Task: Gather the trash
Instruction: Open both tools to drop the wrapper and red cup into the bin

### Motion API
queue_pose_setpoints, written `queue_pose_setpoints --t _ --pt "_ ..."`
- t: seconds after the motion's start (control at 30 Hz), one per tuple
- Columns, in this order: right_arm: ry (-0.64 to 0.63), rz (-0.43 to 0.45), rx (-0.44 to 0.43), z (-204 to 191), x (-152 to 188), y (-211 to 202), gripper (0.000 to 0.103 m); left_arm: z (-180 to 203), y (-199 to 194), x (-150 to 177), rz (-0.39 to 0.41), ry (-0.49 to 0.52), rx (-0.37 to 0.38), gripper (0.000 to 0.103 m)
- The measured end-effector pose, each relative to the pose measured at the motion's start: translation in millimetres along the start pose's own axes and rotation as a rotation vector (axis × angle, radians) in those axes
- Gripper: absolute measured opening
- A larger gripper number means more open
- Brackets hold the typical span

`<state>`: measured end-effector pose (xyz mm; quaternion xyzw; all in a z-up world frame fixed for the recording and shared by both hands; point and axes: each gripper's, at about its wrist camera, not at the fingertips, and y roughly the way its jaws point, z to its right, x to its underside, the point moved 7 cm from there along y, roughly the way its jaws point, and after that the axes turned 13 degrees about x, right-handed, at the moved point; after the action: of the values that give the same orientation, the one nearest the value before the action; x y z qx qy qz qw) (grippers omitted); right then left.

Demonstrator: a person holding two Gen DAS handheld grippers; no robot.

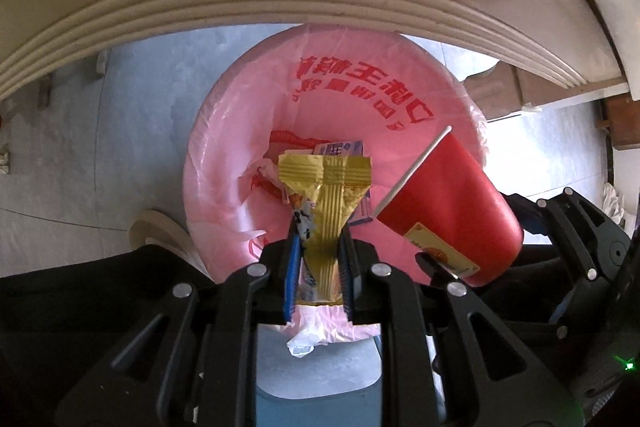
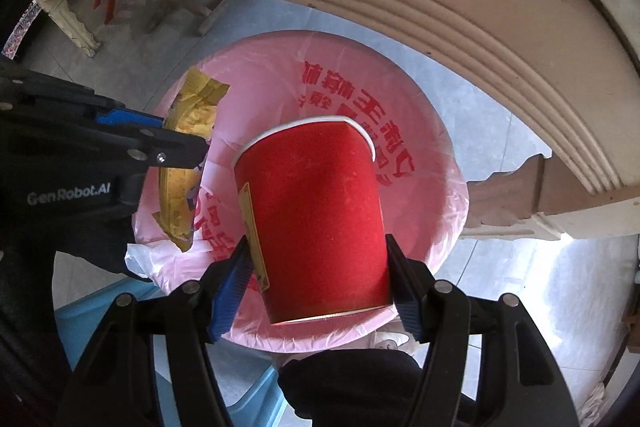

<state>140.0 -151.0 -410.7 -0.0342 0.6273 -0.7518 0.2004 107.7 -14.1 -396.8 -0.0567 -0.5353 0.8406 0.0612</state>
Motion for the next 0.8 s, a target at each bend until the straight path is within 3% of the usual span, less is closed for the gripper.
queue_pose_setpoints --t 0.07,0.2,0.27,0.33,0.8 --pt "-0.003 -0.002 -0.005 -2 1 1 0.065 -2 2 -1 -0.007 -0.002 -0.014 0.022" --pt "0.004 0.001 0.016 2 -1 4 0.083 -5 2 -1 -0.02 -0.009 -0.036 0.057" --pt "0.02 -0.007 0.004 4 0 4 0.083 -5 0 -1 -0.014 -0.003 -0.037 0.059" --pt "0.031 -0.009 0.007 6 0 4 0.083 -4 -1 0 -0.019 0.005 -0.048 0.068" --pt "0.046 0.014 0.005 9 5 -12 0.083 2 -13 8 -0.004 0.012 -0.052 0.072"
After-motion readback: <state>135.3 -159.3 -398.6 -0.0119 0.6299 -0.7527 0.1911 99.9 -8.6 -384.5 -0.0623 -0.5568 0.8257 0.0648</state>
